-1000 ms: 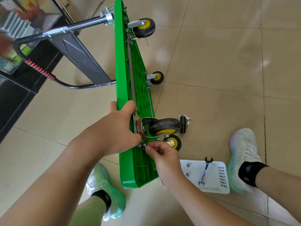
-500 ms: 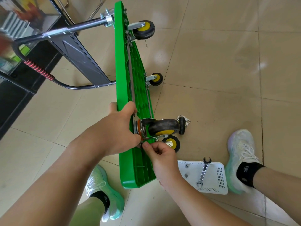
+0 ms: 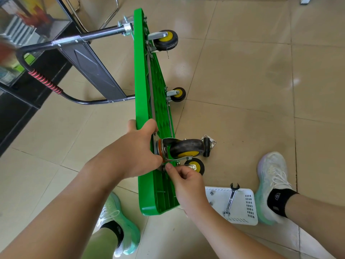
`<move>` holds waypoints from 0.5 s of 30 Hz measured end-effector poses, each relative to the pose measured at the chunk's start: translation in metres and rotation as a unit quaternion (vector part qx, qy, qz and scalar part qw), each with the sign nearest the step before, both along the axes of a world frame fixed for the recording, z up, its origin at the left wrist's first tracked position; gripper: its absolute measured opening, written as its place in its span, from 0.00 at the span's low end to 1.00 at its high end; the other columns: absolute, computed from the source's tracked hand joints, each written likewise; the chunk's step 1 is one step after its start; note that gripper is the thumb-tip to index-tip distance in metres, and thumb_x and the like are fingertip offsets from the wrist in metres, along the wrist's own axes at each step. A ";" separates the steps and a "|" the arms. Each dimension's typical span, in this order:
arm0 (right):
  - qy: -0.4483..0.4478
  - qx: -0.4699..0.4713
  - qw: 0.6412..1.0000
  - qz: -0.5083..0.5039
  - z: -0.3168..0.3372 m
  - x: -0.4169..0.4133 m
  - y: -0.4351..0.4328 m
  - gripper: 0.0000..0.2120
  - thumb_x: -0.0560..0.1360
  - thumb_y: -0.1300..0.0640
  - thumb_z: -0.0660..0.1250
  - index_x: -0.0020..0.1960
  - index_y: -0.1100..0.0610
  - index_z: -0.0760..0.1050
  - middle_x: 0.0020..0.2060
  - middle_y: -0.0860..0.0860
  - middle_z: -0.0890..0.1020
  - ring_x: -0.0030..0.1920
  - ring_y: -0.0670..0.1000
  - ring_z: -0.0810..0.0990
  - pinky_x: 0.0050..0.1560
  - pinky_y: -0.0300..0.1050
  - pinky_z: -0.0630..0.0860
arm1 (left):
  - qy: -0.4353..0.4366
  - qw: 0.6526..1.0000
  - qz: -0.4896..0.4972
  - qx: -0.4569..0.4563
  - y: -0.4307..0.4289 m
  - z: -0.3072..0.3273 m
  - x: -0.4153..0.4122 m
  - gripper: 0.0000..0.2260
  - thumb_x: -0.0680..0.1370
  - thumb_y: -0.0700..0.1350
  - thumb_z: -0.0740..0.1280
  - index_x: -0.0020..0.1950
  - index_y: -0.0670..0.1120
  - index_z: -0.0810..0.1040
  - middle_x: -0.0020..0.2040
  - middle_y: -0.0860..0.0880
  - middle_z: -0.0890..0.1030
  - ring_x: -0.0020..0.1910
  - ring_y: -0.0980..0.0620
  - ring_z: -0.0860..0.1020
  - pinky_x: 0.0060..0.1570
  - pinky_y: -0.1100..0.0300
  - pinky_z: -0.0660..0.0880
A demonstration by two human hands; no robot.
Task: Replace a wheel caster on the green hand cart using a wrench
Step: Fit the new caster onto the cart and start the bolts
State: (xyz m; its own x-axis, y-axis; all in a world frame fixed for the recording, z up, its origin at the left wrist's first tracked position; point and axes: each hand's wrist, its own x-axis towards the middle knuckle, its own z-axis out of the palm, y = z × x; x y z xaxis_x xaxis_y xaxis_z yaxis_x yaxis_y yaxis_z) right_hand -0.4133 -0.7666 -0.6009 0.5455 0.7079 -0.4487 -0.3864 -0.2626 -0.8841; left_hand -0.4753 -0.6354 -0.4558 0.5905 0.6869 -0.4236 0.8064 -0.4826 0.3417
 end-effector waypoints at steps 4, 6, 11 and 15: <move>0.039 0.022 0.999 0.002 0.003 0.001 -0.001 0.04 0.75 0.58 0.75 0.48 0.50 0.85 0.42 0.49 0.87 0.47 0.50 0.85 0.52 0.47 0.82 | -0.004 1.000 -0.002 0.000 0.000 0.000 -0.001 0.22 0.74 0.46 0.71 0.62 0.54 0.64 0.53 0.51 0.61 0.39 0.47 0.76 0.35 0.64 0.69; 0.028 0.021 0.999 0.010 0.004 0.003 -0.001 0.02 0.75 0.57 0.75 0.46 0.50 0.86 0.41 0.49 0.87 0.45 0.50 0.85 0.50 0.48 0.82 | -0.007 1.000 -0.001 -0.001 0.000 0.000 -0.001 0.22 0.74 0.45 0.71 0.62 0.54 0.64 0.53 0.50 0.61 0.40 0.48 0.76 0.34 0.64 0.69; 0.031 0.023 0.999 0.010 0.004 0.004 -0.002 0.04 0.75 0.57 0.74 0.45 0.49 0.85 0.41 0.50 0.87 0.46 0.51 0.85 0.50 0.47 0.83 | -0.022 1.000 0.005 -0.004 -0.001 -0.002 -0.002 0.21 0.73 0.45 0.71 0.61 0.54 0.65 0.53 0.51 0.62 0.38 0.47 0.76 0.34 0.63 0.70; 0.030 0.021 0.999 0.025 0.006 0.004 -0.002 0.02 0.75 0.56 0.74 0.45 0.52 0.86 0.40 0.51 0.87 0.44 0.50 0.85 0.47 0.44 0.82 | -0.032 0.999 0.006 0.000 -0.002 -0.004 -0.002 0.21 0.73 0.44 0.72 0.60 0.53 0.65 0.51 0.54 0.61 0.38 0.46 0.76 0.33 0.63 0.70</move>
